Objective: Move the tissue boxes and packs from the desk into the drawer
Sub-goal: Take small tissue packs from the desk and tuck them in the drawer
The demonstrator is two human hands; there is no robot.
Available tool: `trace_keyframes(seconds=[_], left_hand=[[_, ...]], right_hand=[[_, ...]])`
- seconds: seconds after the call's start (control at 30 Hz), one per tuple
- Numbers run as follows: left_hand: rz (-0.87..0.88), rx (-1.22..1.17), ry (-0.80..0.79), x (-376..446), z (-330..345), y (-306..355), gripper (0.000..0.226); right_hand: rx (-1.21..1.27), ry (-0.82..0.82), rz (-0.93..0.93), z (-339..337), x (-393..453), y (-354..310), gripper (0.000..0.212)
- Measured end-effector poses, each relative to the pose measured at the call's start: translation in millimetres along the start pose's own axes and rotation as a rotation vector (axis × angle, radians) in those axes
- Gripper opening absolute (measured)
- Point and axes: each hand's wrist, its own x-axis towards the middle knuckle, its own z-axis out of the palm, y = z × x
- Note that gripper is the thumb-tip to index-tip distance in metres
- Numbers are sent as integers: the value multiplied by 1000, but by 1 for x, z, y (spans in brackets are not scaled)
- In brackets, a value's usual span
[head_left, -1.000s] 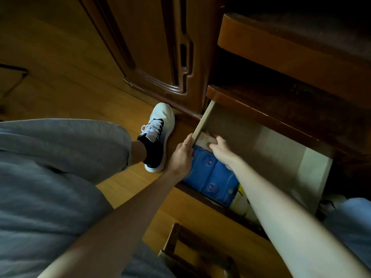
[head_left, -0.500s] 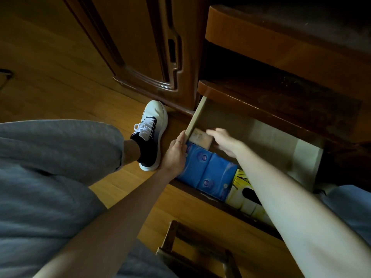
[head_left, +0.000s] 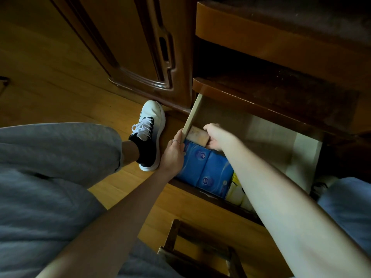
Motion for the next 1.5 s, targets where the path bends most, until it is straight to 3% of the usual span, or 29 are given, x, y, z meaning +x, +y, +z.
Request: trace_keyframes(seconds=[0.13, 0.27, 0.47, 0.63, 0.8, 0.97, 1.17, 1.5], left_hand=[[4, -51, -6, 1, 1, -4, 53], [6, -35, -5, 2, 3, -6, 53], [-3, 14, 4, 1, 3, -1, 54], [17, -27, -33, -2, -1, 4, 55], [41, -43, -34, -2, -1, 2, 52], [35, -52, -40, 4, 1, -1, 54], [28, -46, -2, 8, 10, -11, 50], [-1, -47, -10, 11, 12, -10, 50]], right_hand=[[-131, 24, -29, -13, 4, 4, 50], [-26, -74, 3, -6, 3, 8, 63], [-163, -20, -73, -3, -12, 5, 82], [-363, 42, -118, -27, -29, 30, 71], [-622, -9, -155, -34, -49, 88, 71], [-871, 20, -225, -33, -47, 77, 67], [-882, 35, -312, -36, -37, 90, 38], [-870, 25, -315, -31, -28, 92, 41]])
